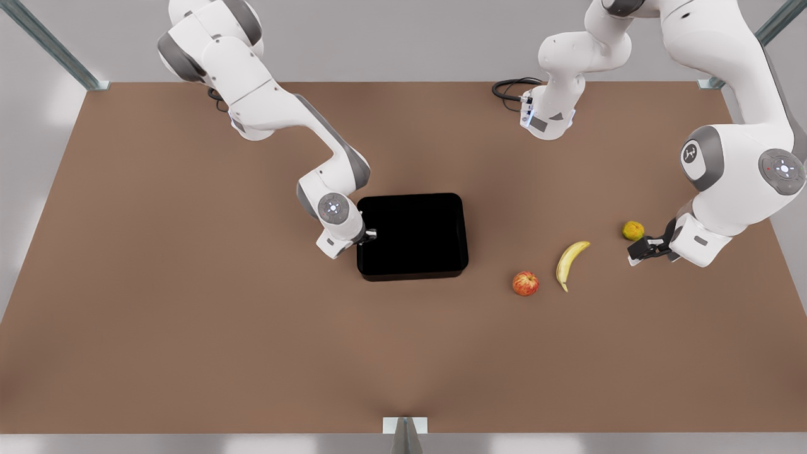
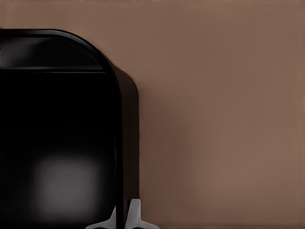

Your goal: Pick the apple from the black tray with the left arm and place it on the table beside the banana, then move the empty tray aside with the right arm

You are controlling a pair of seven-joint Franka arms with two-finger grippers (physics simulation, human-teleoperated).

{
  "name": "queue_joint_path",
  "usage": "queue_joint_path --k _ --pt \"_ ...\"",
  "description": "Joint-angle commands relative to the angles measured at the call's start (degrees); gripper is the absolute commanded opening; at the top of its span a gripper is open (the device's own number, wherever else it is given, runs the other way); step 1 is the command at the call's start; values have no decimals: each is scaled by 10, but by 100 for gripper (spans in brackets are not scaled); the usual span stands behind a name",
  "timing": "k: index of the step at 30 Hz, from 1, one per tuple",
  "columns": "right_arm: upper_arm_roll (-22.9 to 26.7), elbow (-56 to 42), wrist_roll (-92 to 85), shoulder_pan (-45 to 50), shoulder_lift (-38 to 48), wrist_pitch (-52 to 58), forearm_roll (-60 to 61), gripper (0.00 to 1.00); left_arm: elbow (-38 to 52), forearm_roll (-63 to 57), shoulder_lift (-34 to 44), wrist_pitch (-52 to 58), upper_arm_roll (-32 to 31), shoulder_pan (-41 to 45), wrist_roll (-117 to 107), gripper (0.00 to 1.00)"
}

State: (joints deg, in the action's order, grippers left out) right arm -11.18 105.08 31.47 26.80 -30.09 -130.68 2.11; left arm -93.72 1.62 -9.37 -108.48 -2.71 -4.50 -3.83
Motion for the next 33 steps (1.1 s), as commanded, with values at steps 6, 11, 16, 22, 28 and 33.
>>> queue_joint_path --k 6,11,16,22,28,33 --pt "19 -43 -75 -3 44 127 -3 16 -1 0 1 0 0 -1 1 100" --pt "63 -69 -149 -6 62 198 -2 15 0 0 1 0 1 0 1 100" --pt "195 -98 -359 -6 81 275 41 15 -1 -1 1 0 1 -1 1 100" --pt "342 -98 -637 -8 70 292 75 15 -1 -1 1 0 6 -1 4 100" --pt "426 -212 -874 -44 -73 283 151 14 -1 0 1 0 11 0 6 100" --pt "430 -229 -933 -61 -128 238 204 14 -1 0 1 0 11 0 4 100"
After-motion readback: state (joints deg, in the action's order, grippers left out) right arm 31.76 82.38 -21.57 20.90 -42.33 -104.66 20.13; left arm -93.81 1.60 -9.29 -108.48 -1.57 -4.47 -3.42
